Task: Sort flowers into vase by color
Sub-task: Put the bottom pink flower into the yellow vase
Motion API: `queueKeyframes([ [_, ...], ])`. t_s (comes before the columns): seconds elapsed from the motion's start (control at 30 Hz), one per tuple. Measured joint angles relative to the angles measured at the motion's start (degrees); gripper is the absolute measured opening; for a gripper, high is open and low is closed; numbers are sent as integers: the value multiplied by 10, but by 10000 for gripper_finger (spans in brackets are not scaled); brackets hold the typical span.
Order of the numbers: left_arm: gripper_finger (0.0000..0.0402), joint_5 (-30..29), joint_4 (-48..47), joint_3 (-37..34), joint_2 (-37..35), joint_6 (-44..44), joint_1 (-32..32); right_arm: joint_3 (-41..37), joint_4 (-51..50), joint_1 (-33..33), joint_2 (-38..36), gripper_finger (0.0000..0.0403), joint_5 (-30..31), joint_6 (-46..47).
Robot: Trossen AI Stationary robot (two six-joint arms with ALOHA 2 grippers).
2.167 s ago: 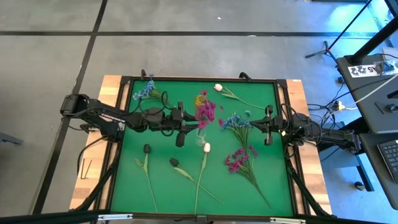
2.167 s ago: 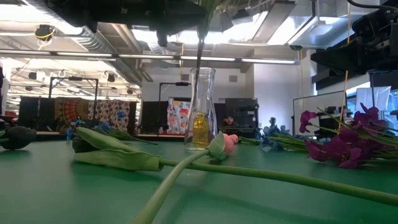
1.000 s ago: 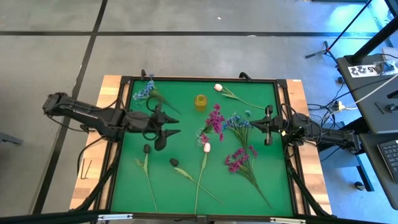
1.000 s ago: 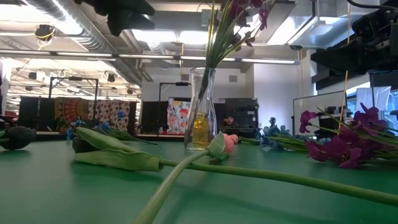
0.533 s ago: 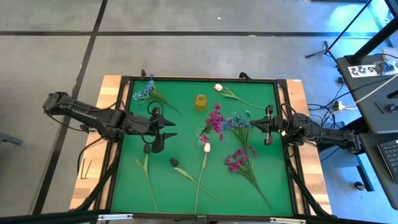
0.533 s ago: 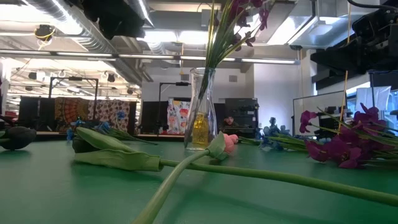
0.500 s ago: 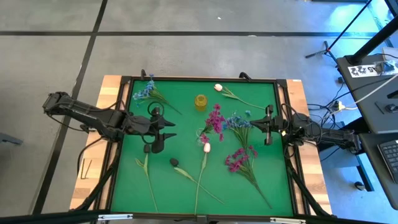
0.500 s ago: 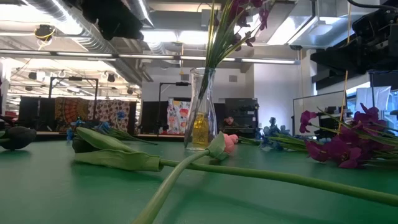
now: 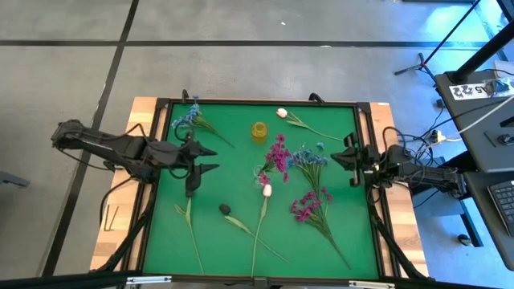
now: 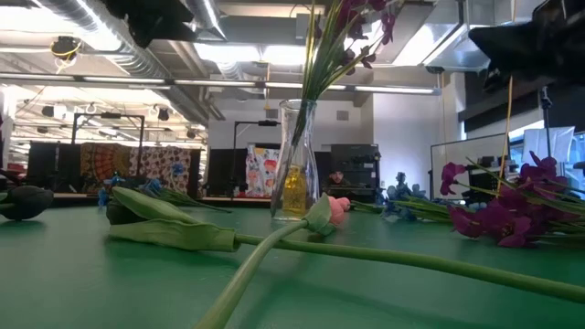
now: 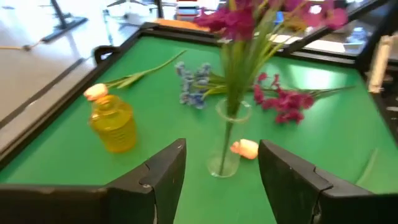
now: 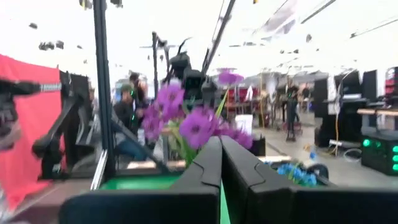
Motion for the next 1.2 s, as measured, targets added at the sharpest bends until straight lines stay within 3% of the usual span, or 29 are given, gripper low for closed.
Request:
queueKeyframes([
  [0.27,194,-32,-26,0,-18,-27,8,46,-95,0,41,3,30,56],
  [0.63,194,-24,-37,0,-15,-30,13,154,-206,0,200,3,29,76],
  [0.93,194,-24,-37,0,-15,-30,13,225,-223,0,298,3,24,47],
  [1.2,194,-36,-34,0,-15,-55,13,257,-239,0,312,32,24,30],
])
